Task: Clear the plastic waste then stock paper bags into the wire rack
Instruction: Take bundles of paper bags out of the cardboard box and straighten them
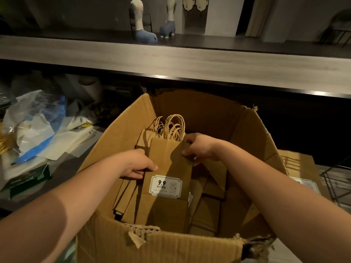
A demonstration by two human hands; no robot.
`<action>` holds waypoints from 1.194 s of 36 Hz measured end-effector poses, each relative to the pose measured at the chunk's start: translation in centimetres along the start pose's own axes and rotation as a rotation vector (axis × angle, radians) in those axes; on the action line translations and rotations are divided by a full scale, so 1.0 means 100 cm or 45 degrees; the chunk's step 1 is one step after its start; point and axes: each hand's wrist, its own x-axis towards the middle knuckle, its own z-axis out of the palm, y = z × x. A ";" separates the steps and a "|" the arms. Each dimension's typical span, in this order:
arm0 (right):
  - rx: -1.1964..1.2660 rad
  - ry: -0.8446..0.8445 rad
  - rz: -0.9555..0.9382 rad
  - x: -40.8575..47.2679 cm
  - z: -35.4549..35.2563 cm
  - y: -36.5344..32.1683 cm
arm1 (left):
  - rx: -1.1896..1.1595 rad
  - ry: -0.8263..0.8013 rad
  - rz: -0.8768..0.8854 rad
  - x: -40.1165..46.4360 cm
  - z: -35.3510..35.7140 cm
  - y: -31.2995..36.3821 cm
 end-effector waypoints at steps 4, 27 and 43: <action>0.220 0.053 -0.117 -0.008 -0.012 -0.002 | -0.392 -0.093 0.117 -0.007 -0.001 0.008; -0.435 0.242 0.179 0.013 0.004 0.028 | -0.261 0.595 0.673 -0.025 -0.016 0.017; -0.503 0.203 0.180 0.029 0.013 0.033 | -0.226 0.738 0.640 -0.021 -0.024 0.020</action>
